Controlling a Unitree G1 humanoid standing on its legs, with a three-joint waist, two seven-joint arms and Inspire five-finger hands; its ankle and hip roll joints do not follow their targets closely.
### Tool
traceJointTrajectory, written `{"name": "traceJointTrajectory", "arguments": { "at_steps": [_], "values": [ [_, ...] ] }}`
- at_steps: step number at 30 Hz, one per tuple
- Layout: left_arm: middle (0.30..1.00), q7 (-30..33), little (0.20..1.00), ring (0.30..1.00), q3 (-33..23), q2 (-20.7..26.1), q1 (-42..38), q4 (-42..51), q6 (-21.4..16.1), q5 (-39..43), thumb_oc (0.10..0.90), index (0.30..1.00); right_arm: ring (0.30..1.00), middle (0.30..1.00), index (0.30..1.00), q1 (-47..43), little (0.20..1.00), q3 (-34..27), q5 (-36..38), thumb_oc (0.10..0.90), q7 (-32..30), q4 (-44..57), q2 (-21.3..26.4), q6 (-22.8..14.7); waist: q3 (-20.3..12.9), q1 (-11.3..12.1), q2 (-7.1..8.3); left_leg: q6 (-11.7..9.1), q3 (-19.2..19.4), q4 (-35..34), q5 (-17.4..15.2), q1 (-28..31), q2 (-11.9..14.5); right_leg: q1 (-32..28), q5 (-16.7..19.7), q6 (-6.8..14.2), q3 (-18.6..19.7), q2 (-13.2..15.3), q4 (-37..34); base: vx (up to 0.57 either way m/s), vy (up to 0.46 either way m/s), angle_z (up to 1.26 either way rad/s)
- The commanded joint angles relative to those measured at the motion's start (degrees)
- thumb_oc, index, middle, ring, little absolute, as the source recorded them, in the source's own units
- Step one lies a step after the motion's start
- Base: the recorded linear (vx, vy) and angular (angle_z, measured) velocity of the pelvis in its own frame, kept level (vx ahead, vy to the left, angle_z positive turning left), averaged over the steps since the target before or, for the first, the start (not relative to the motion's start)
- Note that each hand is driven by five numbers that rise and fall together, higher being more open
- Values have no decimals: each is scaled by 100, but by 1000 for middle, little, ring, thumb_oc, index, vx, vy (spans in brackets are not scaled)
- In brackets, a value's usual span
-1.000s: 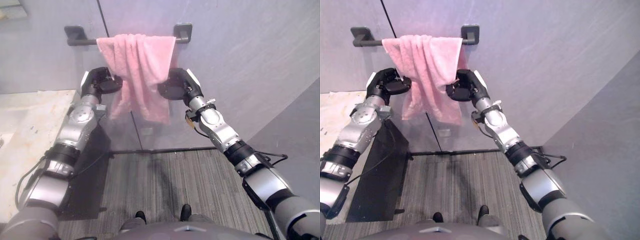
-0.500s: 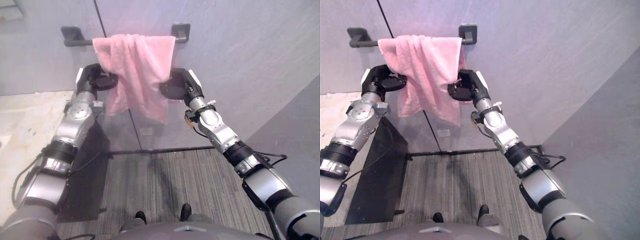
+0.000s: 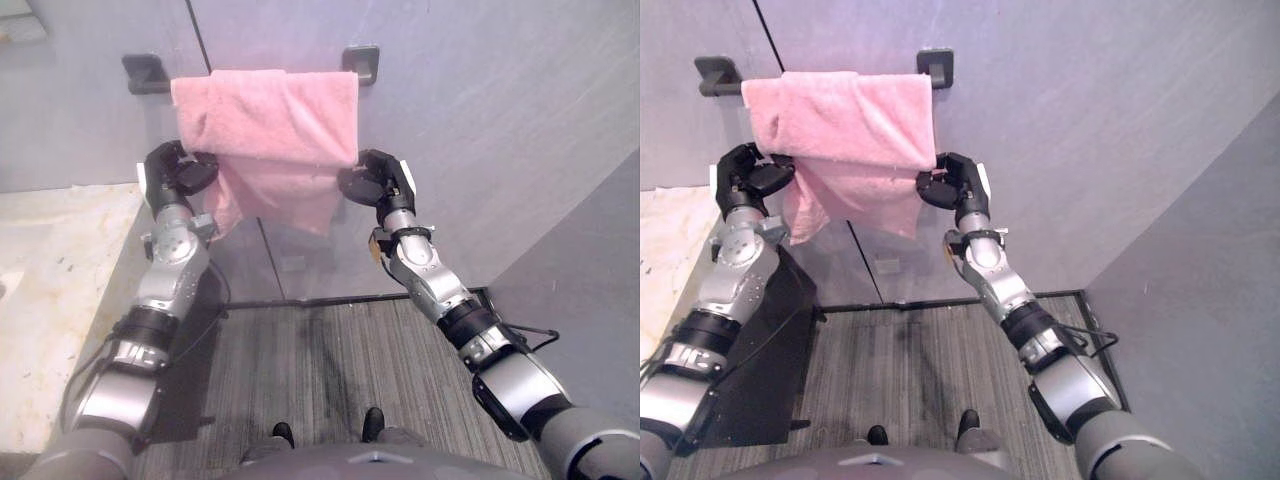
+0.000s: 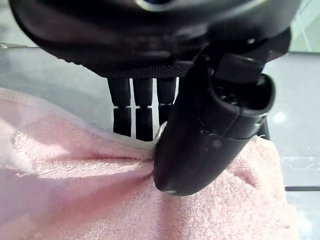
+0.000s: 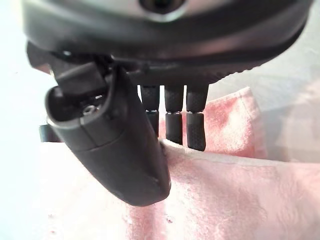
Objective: Organize the bathroom.
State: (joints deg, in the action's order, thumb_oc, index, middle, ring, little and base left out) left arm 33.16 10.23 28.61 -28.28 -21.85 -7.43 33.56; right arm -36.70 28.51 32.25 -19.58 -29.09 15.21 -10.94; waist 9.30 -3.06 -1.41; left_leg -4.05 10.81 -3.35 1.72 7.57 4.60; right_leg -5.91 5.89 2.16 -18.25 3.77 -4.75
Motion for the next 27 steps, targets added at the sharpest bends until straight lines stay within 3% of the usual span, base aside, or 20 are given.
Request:
{"name": "traceJointTrajectory", "arguments": {
  "at_steps": [1,5,7,8,9,10,11,19,27],
  "values": [
    [300,456,300,300,-269,275,-92,368,-826,-315,400,300,300,300,300,-429,300,-419,87,400,-268,-46,-151,-713,-462,131,-67,150,198,229,-362,-78,-449,-40,-1163,336,262,-302,592,0,0,0],
    [312,469,312,312,-274,226,-29,360,-816,-409,408,312,300,300,300,-439,300,-444,124,400,-246,-61,-171,-709,-478,149,-50,156,192,206,-353,-58,-450,-51,-1148,335,245,-306,573,0,0,0],
    [364,331,364,364,-238,264,-57,336,-791,-342,442,364,300,300,300,-493,300,-420,50,400,-233,-66,-146,-694,-479,160,-44,152,189,213,-348,-65,-450,-49,-1137,339,238,-306,567,0,0,0],
    [462,252,462,462,-222,271,-75,329,-770,-305,508,462,300,300,300,-515,300,-407,40,400,-239,-71,-146,-695,-475,161,-44,152,189,208,-346,-62,-450,-48,-1135,339,237,-307,568,0,0,0],
    [712,168,712,712,-207,276,-94,310,-757,-277,675,712,300,300,300,-542,300,-403,23,400,-236,-87,-147,-694,-473,163,-47,151,189,206,-345,-62,-452,-49,-1137,338,233,-306,569,0,0,0],
    [869,2,869,869,-173,300,-114,288,-716,-229,780,869,300,300,300,-588,300,-399,-1,400,-220,-99,-131,-682,-478,167,-50,151,192,201,-340,-61,-451,-49,-1134,337,233,-308,570,0,0,0],
    [900,-128,900,900,-158,324,-129,286,-649,-204,800,900,300,300,300,-607,300,-395,-16,400,-206,-101,-117,-677,-479,167,-51,150,195,202,-338,-63,-450,-47,-1134,338,235,-308,571,0,0,0],
    [900,-910,900,900,87,762,-507,135,-186,-164,800,900,300,300,300,-739,300,-299,15,400,-8,-209,-32,-653,-498,149,-103,148,244,198,-335,-47,-441,-42,-1141,349,239,-305,587,0,0,0],
    [900,-1293,900,900,322,1113,-920,-109,-183,23,800,900,300,300,300,-891,300,-110,-46,400,125,-290,-7,-731,-505,141,-165,129,267,234,-332,-86,-439,-43,-1156,350,224,-288,595,0,0,0]
  ]
}}
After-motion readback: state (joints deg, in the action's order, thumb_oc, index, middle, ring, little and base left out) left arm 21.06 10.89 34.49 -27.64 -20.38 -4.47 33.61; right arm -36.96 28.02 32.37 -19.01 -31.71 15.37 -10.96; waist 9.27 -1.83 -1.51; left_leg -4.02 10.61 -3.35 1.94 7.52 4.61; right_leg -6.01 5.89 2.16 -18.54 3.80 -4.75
